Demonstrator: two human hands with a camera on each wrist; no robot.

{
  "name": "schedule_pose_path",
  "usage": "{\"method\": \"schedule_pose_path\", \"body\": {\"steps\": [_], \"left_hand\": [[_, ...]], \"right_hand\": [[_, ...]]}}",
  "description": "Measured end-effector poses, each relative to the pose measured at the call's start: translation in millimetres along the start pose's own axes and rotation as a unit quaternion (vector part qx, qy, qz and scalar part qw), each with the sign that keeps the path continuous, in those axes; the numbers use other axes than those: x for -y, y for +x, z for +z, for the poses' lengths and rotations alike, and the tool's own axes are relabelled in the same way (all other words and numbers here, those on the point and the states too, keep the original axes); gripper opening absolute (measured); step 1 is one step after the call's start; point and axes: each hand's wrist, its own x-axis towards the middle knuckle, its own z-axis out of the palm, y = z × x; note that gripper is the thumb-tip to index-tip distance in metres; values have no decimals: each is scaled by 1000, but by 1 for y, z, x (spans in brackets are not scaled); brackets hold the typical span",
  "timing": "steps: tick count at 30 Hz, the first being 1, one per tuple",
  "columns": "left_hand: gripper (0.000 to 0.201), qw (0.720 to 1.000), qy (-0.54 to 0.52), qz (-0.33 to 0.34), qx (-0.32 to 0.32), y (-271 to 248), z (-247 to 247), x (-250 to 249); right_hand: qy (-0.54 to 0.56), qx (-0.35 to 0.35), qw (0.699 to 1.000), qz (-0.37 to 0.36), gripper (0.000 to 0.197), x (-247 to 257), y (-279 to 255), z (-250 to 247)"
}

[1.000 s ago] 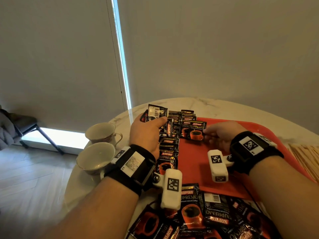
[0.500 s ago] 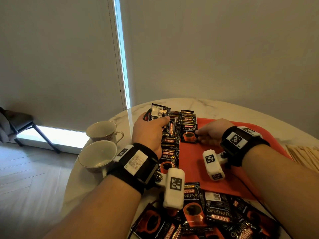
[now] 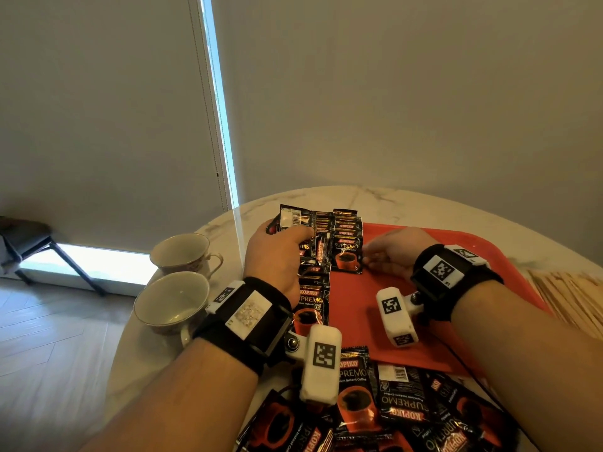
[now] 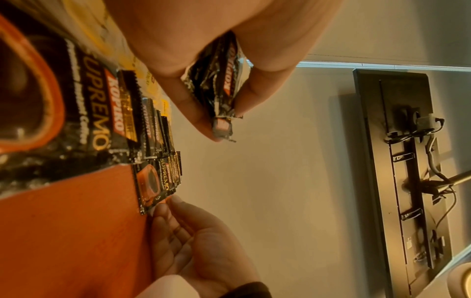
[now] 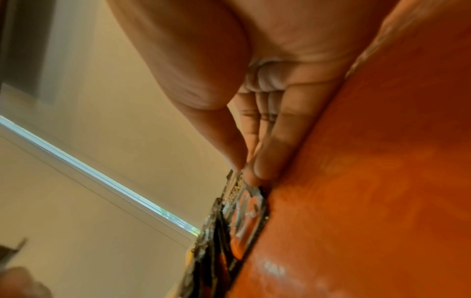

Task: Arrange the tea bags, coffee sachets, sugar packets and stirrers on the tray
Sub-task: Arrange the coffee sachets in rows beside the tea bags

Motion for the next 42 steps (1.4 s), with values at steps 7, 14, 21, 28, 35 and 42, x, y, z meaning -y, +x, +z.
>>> {"method": "schedule_pose_path", "body": {"steps": [7,14,21,28,35,42], "left_hand": [[18,996,46,19,71,-10,3,-1],[11,996,-3,-18,84,-15,9,-1],[27,996,-79,-45,17,-10,8,-7],[38,991,-116,-52,52,-11,6,-10],[10,997,32,31,56,-11,2,-3],[17,990,92,51,94,-15,2,-1]], "right_hand": [[114,116,982,-101,19,13,-31,1],[129,105,965,-202,5,30,-53,6],[-1,36,905,-425,29,42,-56,-3],[-231,63,878,-414,26,38,-62,7],[-188,42,907,-374,26,37,-59,8],[27,133,957,-256,36,37,-55,11]]}}
